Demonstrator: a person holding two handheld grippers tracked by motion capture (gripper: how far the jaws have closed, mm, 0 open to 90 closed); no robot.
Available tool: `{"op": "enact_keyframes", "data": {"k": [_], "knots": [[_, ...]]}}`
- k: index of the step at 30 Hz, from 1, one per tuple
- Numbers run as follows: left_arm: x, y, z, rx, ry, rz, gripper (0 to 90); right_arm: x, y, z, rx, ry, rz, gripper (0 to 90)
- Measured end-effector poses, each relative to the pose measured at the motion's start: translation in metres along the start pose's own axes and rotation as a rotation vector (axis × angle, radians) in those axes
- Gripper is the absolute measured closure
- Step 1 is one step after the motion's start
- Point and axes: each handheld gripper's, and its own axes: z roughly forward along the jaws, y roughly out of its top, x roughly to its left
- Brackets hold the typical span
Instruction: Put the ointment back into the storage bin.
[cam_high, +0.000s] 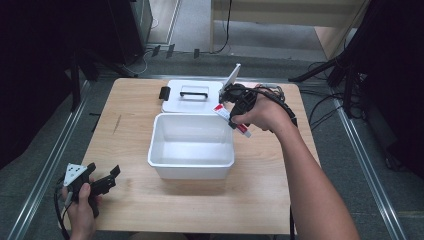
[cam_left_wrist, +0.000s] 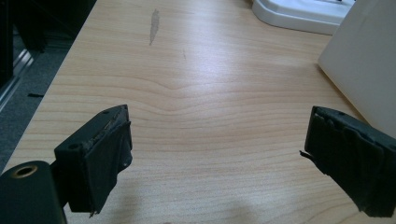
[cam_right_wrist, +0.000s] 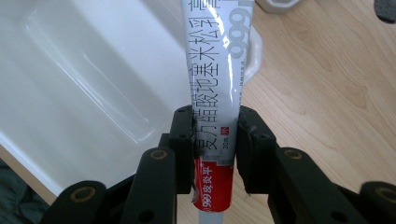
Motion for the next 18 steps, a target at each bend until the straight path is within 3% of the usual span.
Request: {"op": "enact_keyframes", "data": {"k": [9,18], "knots": [[0.000,0.000,0.000,-0.001,0.000,-0.001,8.1,0.016,0.013,0.006,0.004,0.030,-0.056,71.3],[0.000,0.000,0.000,-0.001,-0.002,0.002,8.1,0.032,0.025,0.008,-0.014,0.062,-0.144,71.2]]}}
